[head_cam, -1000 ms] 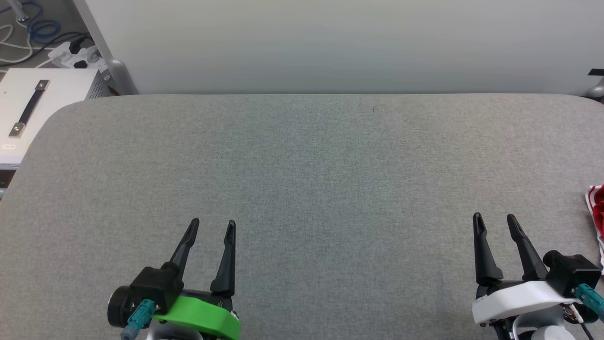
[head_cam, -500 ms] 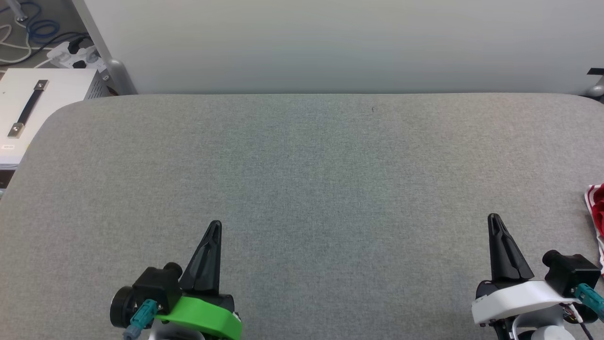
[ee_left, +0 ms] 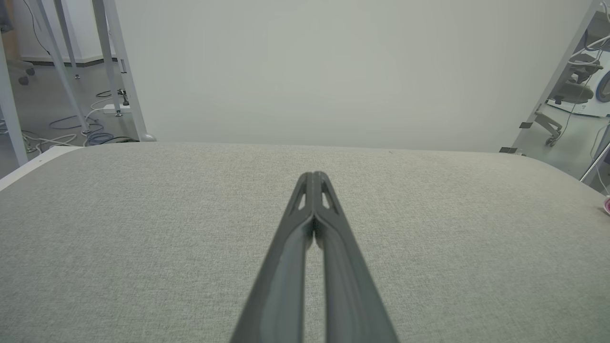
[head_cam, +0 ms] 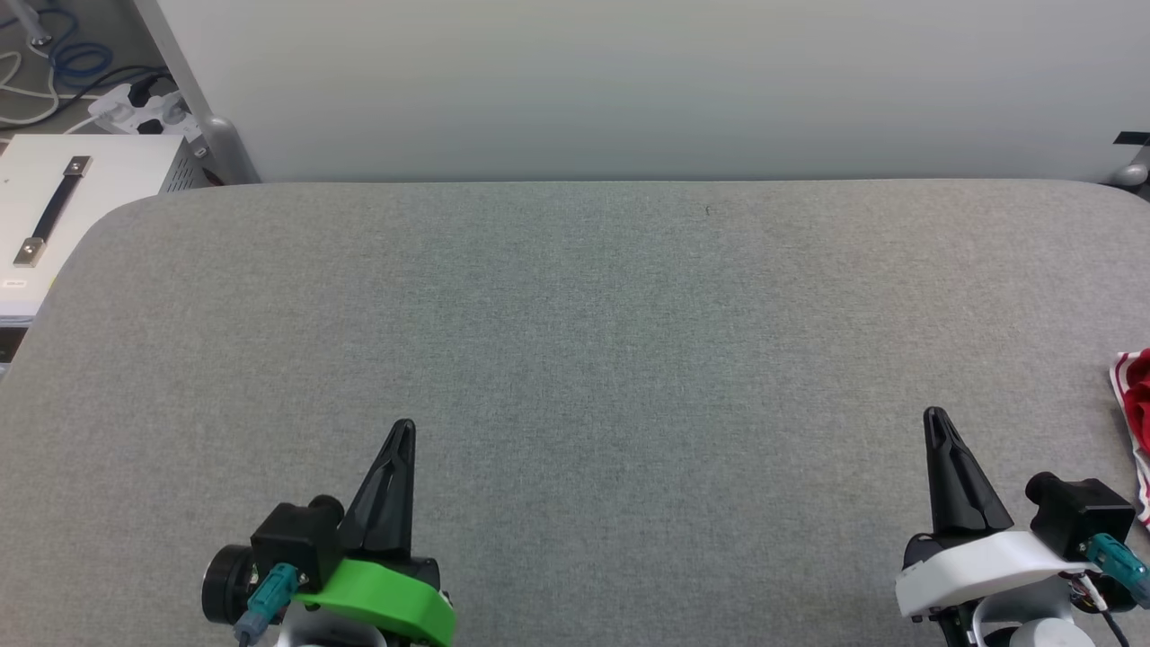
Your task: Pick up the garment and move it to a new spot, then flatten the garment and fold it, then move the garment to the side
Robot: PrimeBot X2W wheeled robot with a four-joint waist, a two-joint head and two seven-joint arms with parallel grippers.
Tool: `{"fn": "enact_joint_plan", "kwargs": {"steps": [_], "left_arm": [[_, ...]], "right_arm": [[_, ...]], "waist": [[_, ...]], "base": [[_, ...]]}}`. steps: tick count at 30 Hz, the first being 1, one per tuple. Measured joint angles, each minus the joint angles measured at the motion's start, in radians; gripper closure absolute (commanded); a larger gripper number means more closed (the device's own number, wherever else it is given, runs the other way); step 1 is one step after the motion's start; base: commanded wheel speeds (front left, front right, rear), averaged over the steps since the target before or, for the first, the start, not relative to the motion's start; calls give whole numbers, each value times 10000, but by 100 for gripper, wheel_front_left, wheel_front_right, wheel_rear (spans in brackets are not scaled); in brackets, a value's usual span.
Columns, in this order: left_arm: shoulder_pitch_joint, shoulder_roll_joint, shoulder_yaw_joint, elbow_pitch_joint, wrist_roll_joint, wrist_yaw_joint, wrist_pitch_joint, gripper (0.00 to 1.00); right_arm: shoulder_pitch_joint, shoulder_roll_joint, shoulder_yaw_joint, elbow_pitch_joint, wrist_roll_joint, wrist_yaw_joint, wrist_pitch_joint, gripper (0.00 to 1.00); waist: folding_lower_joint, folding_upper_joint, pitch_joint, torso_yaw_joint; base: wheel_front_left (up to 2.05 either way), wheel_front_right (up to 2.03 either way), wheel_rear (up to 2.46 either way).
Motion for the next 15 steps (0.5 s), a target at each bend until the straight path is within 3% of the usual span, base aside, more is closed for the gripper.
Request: {"fn": "enact_joint_plan", "kwargs": {"steps": [15], "left_arm": [[-7,0,102,-54,186,163,334,100]], "right_arm": [[0,21,8,-150,-341,0,293,100]], "waist": [[0,0,-46,-29]], "base": [[0,0,0]]}}
